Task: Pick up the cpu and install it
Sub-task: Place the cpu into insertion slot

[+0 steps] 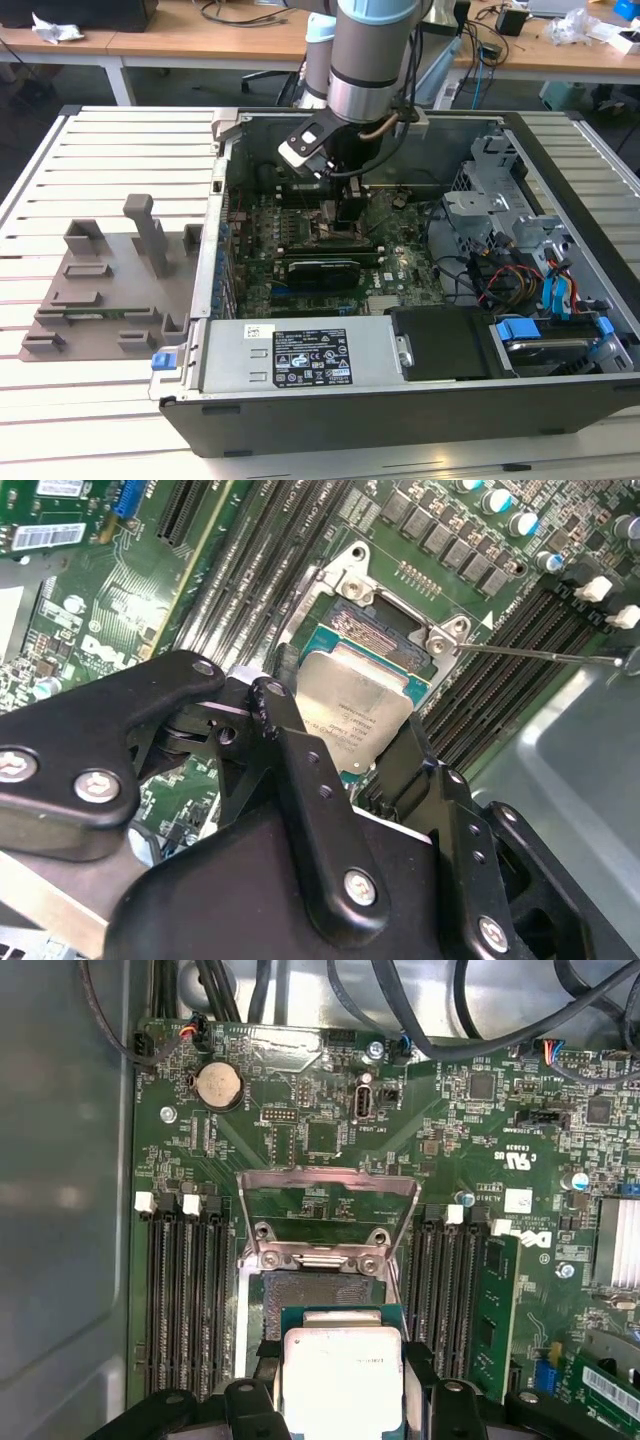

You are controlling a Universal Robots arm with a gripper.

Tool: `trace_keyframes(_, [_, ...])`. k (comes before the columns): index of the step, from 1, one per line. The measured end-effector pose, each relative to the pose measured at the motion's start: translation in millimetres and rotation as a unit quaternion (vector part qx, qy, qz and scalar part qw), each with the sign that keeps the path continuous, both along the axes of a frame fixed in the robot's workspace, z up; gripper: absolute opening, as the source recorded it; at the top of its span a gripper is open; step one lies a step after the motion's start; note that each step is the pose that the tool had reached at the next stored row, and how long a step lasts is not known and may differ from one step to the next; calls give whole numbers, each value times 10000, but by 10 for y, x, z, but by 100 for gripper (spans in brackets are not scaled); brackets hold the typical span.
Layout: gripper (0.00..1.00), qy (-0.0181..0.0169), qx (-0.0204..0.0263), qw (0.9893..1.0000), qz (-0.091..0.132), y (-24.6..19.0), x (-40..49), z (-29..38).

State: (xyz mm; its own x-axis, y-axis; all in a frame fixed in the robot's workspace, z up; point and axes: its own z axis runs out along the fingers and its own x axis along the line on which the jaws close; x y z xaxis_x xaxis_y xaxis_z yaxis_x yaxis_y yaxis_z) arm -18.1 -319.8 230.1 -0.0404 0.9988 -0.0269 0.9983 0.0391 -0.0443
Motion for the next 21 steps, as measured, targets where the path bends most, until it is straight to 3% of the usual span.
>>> trace_keyframes(10, [55,0,-11,9999,-145,55,0,-105])
trace_keyframes(14, [55,0,-11,9999,-151,56,-1,-187])
trace_keyframes(21, [55,0,-11,9999,-154,56,-1,-259])
